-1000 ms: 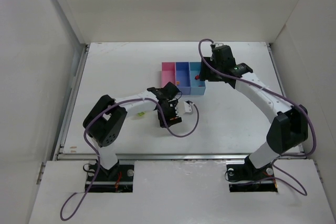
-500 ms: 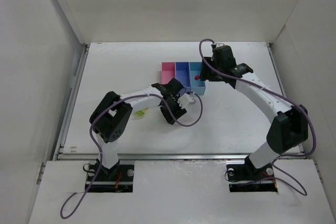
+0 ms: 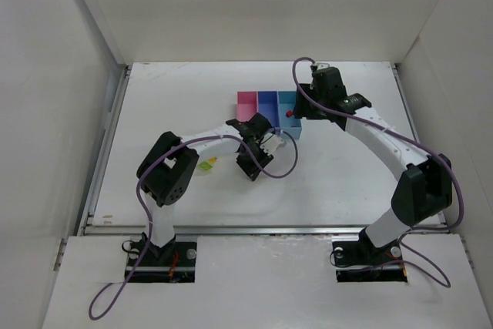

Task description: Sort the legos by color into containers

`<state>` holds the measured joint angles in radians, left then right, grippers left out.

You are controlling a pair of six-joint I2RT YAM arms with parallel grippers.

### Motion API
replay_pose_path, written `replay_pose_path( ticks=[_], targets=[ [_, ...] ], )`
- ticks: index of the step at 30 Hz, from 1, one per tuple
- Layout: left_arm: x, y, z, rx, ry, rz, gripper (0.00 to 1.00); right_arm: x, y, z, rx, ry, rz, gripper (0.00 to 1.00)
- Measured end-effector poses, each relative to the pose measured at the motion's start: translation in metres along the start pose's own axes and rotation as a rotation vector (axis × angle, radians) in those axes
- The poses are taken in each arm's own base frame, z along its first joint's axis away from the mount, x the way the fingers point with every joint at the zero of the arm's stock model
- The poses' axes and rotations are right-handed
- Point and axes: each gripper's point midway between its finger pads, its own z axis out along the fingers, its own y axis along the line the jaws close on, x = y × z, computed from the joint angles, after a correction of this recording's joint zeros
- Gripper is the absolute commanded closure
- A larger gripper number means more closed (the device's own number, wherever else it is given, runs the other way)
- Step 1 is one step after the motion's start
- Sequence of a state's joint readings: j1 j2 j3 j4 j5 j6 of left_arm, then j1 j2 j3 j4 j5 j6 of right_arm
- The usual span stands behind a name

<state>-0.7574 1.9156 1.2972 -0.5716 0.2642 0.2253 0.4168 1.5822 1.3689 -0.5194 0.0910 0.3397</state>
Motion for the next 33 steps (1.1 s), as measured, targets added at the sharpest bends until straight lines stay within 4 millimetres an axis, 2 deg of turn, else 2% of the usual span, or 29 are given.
replay_pose_path(
  ticks=[2,3,4,6,9,11,12,14,18,25,28,29,33],
  targets=[
    [0.0,-0.001,0.0,0.001,0.001,-0.009,0.69,0.002,-0.001,0.001,0.001,0.002,0.0,0.37],
    [0.0,-0.001,0.0,0.002,0.001,-0.012,0.58,0.004,-0.001,0.002,0.003,0.007,-0.001,0.37],
    [0.0,-0.003,-0.001,0.016,0.0,-0.015,0.53,0.005,-0.002,0.002,0.003,0.009,-0.001,0.37],
    [-0.001,-0.006,-0.001,0.028,0.0,-0.021,0.49,0.005,-0.002,0.002,0.004,0.01,-0.001,0.37],
    [-0.001,-0.009,-0.002,0.038,0.002,-0.023,0.47,0.005,-0.002,0.002,0.004,0.01,-0.001,0.37],
    [-0.001,-0.009,-0.002,0.042,0.004,-0.025,0.53,0.005,-0.002,0.002,0.004,0.009,-0.001,0.37],
    [-0.002,-0.008,-0.002,0.039,0.006,-0.029,0.6,0.005,-0.002,0.002,0.005,0.009,-0.001,0.37],
    [-0.002,-0.006,0.0,0.029,0.008,-0.032,0.65,0.005,-0.002,0.002,0.006,0.009,-0.001,0.37],
    [-0.003,-0.002,0.0,0.016,0.008,-0.05,0.7,0.005,-0.003,0.002,0.01,0.008,-0.001,0.37],
    [-0.004,0.003,0.001,-0.013,0.009,-0.071,0.7,0.005,-0.003,0.002,0.01,0.008,-0.001,0.37],
    [-0.005,0.005,0.002,-0.023,0.007,-0.077,0.79,0.005,-0.003,0.002,0.01,0.008,-0.002,0.37],
    [-0.005,0.005,0.002,-0.027,0.006,-0.079,0.85,0.005,-0.003,0.002,0.01,0.008,-0.004,0.37],
    [-0.008,0.007,0.002,-0.039,-0.005,-0.082,0.98,0.005,-0.003,0.002,0.01,0.008,-0.005,0.37]
  ],
)
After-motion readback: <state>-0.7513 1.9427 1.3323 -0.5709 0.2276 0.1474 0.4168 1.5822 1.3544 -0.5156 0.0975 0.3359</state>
